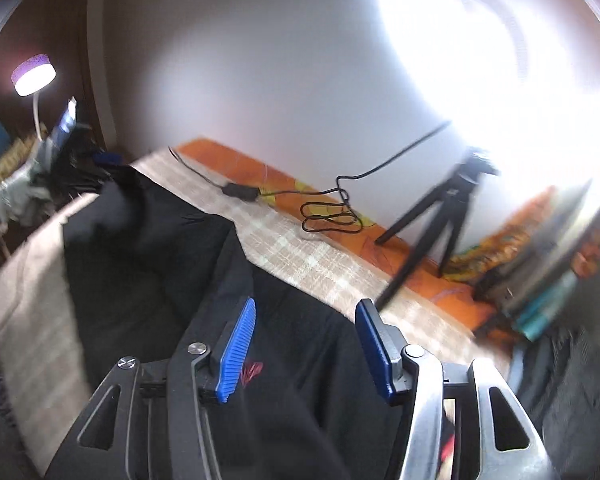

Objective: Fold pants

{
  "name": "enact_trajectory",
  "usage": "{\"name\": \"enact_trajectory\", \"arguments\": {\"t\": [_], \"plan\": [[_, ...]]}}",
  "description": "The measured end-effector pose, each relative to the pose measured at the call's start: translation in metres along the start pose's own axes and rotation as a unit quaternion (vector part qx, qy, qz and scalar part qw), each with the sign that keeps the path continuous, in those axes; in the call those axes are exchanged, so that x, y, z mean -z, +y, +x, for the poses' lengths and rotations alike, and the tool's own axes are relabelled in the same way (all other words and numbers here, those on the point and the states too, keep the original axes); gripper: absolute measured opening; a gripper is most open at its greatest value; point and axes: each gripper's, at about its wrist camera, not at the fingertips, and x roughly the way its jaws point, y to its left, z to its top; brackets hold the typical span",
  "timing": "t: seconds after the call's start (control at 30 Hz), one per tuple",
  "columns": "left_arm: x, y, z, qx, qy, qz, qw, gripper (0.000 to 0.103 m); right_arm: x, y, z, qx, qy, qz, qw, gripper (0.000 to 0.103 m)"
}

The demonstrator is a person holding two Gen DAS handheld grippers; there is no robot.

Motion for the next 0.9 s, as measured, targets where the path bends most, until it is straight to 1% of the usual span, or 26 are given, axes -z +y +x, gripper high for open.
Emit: {"name": "enact_trajectory", "arguments": {"t": [0.07, 0.13, 0.2, 0.23, 0.33, 0.4, 0.47, 0.53, 0.6, 0.67, 0.73, 0.77, 0.8, 0.83, 0.87, 0.9], "plan": [[0.000, -0.004, -0.013, -0.001, -0.012, 0.002, 0.9999, 0.042, 0.019, 0.000, -0.024, -0.007, -0.005, 0.011, 1.000, 0.055], [0.000, -0.007, -0.026, 0.000, -0.021, 0.002, 0.9998, 0.042, 0.047, 0.004, -0.045, -0.005, -0.004, 0.020, 1.000, 0.055], [0.000, -0.014, -0.038, 0.003, -0.028, 0.006, 0.9996, 0.042, 0.076, 0.012, -0.062, -0.015, -0.002, 0.013, 1.000, 0.055], [0.002, -0.018, -0.043, 0.010, -0.032, 0.008, 0.9994, 0.042, 0.089, 0.017, -0.068, -0.022, 0.002, 0.006, 1.000, 0.055], [0.009, -0.042, -0.058, 0.048, -0.034, 0.020, 0.9981, 0.042, 0.128, 0.037, -0.076, -0.031, 0.027, -0.016, 0.999, 0.055], [0.015, -0.068, -0.068, 0.078, -0.030, 0.041, 0.9957, 0.042, 0.151, 0.052, -0.076, -0.035, 0.046, -0.037, 0.998, 0.055], [0.021, -0.094, -0.074, 0.108, -0.025, 0.062, 0.9919, 0.042, 0.166, 0.065, -0.070, -0.034, 0.060, -0.065, 0.996, 0.056], [0.025, -0.122, -0.077, 0.145, -0.015, 0.077, 0.9863, 0.042, 0.179, 0.080, -0.061, -0.035, 0.075, -0.096, 0.992, 0.060], [0.026, -0.151, -0.080, 0.180, -0.007, 0.093, 0.9792, 0.042, 0.187, 0.092, -0.051, -0.012, 0.083, -0.138, 0.987, 0.062], [0.025, -0.178, -0.085, 0.210, -0.004, 0.108, 0.9716, 0.042, 0.192, 0.099, -0.043, 0.013, 0.085, -0.171, 0.981, 0.066], [0.022, -0.203, -0.088, 0.239, -0.002, 0.122, 0.9633, 0.042, 0.195, 0.101, -0.039, 0.024, 0.086, -0.187, 0.978, 0.066], [0.020, -0.216, -0.088, 0.251, 0.000, 0.128, 0.9594, 0.042, 0.196, 0.101, -0.037, 0.029, 0.087, -0.194, 0.977, 0.066], [0.018, -0.226, -0.087, 0.256, 0.000, 0.135, 0.9573, 0.042, 0.197, 0.101, -0.035, 0.040, 0.088, -0.203, 0.974, 0.064], [0.016, -0.232, -0.085, 0.258, 0.000, 0.138, 0.9561, 0.042, 0.198, 0.100, -0.034, 0.050, 0.088, -0.209, 0.973, 0.059], [0.013, -0.238, -0.083, 0.264, 0.000, 0.139, 0.9544, 0.042, 0.200, 0.099, -0.034, 0.065, 0.085, -0.216, 0.971, 0.053], [0.010, -0.244, -0.080, 0.271, 0.002, 0.138, 0.9525, 0.042, 0.199, 0.098, -0.034, 0.071, 0.084, -0.217, 0.970, 0.041]]}}
